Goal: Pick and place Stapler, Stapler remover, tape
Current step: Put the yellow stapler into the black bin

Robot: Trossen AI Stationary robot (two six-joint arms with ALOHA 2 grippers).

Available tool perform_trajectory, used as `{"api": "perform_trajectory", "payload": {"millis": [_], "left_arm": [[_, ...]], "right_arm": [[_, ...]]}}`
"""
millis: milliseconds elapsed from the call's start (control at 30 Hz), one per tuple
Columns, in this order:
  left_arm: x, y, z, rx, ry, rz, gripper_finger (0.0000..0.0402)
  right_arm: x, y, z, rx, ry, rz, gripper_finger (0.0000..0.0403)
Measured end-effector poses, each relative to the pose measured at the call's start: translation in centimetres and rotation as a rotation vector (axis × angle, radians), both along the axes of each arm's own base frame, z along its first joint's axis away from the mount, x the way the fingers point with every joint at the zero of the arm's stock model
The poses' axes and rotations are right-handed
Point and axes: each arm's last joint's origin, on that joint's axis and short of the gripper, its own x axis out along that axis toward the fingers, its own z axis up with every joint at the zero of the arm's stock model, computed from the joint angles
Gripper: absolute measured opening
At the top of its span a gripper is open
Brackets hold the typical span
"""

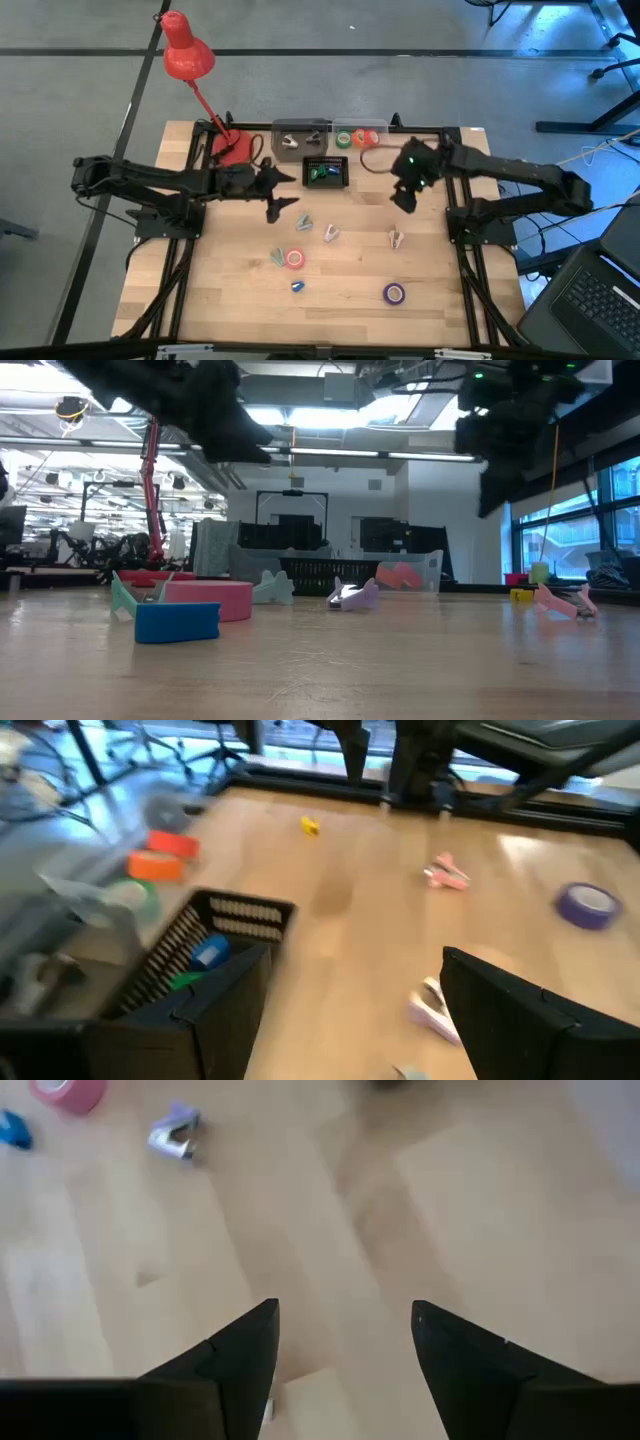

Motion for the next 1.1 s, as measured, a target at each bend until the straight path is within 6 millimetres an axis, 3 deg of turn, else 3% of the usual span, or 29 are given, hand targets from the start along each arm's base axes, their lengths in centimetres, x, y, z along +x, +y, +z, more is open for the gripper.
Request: {"api": "perform_trajectory", "payload": {"millis": [133,267,400,567,700,1100], "left_arm": [[-1.0,-1.0,-0.7,-0.035,-0.004,-0.029,0.0283],[-1.3,-1.4,-1.2,-0.061,0.009,-0.034,0.0283],[-1.2,-1.3,-1.1,-0.072,-0.008,-0.02,0.0283],[-1.0,-1.2,-0.5,-0.059,-0.078,0.013,0.0283],[-0.8,-1.1,0.2,-0.032,-0.145,0.03,0.0283],[-0.7,-1.1,0.8,-0.025,-0.205,0.026,0.0283]], "right_arm": [[-1.1,1.7,-1.3,0.014,-0.015,-0.005,0.0229],[-1.7,1.7,-1.7,-0.151,0.05,-0.065,0.0229],[-1.8,0.6,-1.5,-0.213,0.088,-0.193,0.0229],[-2.2,-1.6,-1.8,-0.218,0.124,-0.6,0.0229],[-2.3,-3.3,-2.6,-0.15,0.142,-0.763,0.0229],[-1.9,-7.0,-8.5,0.032,0.447,-1.008,0.0229]]}}
